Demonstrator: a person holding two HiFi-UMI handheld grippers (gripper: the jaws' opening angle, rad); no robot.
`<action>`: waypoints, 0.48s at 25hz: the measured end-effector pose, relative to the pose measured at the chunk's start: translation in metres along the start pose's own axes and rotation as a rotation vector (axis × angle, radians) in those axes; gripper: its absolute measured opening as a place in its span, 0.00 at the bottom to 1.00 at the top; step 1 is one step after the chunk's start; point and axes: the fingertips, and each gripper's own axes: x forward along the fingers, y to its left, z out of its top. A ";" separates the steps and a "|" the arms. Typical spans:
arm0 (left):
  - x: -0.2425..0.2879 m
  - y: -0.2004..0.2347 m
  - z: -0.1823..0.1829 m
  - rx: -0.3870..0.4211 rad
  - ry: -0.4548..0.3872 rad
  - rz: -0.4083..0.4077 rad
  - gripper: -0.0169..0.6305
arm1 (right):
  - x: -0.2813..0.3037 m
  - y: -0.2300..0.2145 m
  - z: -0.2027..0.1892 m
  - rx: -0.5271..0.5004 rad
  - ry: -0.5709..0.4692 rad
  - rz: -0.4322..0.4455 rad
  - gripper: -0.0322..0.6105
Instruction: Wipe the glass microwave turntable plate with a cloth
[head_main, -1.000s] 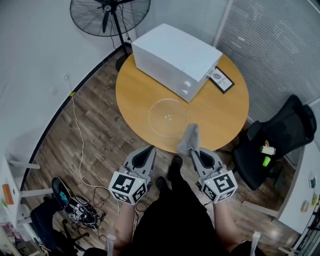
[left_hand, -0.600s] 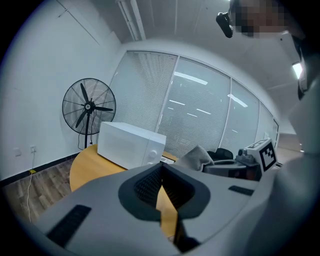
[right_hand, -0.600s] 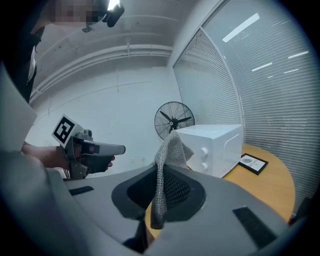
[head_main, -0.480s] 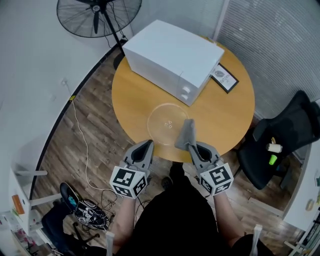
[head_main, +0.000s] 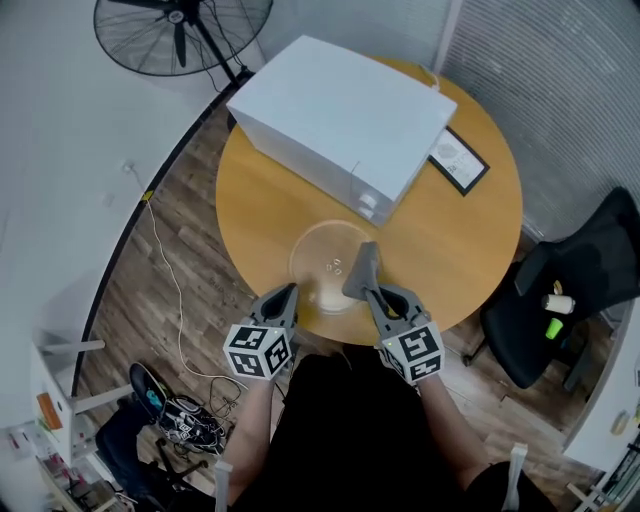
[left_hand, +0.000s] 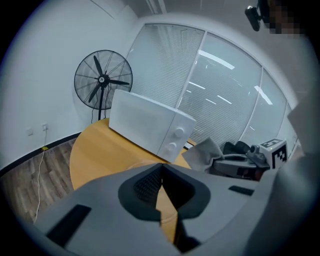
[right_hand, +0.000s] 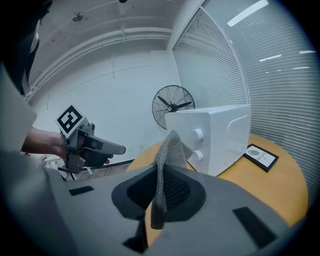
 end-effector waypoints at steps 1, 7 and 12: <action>0.005 0.005 -0.004 -0.014 0.016 0.013 0.02 | 0.006 -0.003 -0.003 -0.010 0.016 0.003 0.08; 0.028 0.031 -0.030 -0.108 0.089 0.042 0.02 | 0.039 -0.020 -0.026 -0.064 0.107 -0.014 0.08; 0.041 0.050 -0.055 -0.169 0.146 0.050 0.09 | 0.060 -0.030 -0.051 -0.102 0.187 -0.053 0.08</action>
